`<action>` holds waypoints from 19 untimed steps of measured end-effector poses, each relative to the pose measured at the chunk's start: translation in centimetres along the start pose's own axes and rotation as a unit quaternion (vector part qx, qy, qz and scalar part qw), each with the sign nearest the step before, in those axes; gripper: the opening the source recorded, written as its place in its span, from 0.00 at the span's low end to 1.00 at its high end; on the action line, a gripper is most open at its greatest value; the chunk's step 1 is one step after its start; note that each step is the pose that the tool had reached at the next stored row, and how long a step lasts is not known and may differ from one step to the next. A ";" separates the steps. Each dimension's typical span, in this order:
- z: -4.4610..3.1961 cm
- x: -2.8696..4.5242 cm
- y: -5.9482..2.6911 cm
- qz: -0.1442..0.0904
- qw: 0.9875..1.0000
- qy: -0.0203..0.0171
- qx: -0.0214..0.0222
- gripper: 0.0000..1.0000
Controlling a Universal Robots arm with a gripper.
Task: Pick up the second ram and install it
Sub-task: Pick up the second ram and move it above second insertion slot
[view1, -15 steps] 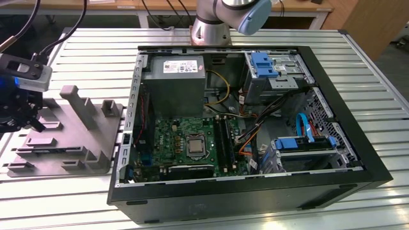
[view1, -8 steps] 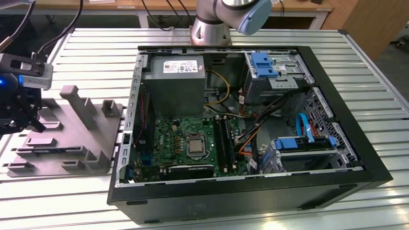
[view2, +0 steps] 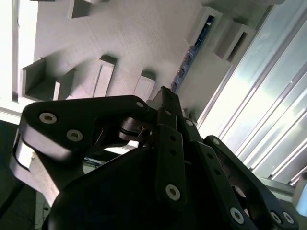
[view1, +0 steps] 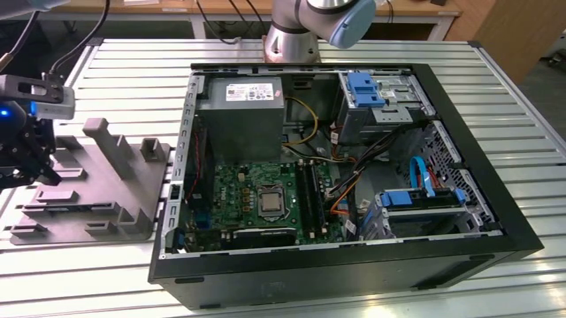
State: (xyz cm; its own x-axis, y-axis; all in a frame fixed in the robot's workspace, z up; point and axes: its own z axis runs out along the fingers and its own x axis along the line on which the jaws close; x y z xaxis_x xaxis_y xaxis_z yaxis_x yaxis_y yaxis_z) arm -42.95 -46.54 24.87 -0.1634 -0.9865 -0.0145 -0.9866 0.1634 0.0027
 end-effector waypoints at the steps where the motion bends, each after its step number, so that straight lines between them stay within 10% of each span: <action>1: 0.03 0.00 0.00 -0.006 1.000 0.003 -0.001 0.10; 5: 0.12 0.00 0.00 -0.031 0.999 0.010 -0.006 0.10; 19: 0.88 0.60 -0.09 -0.035 0.999 0.010 -0.005 0.10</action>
State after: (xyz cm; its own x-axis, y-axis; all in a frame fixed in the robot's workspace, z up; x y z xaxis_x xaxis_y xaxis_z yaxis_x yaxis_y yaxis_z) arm -42.95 -47.13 23.99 -0.0931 -0.9956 0.0055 -0.9956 0.0931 0.0132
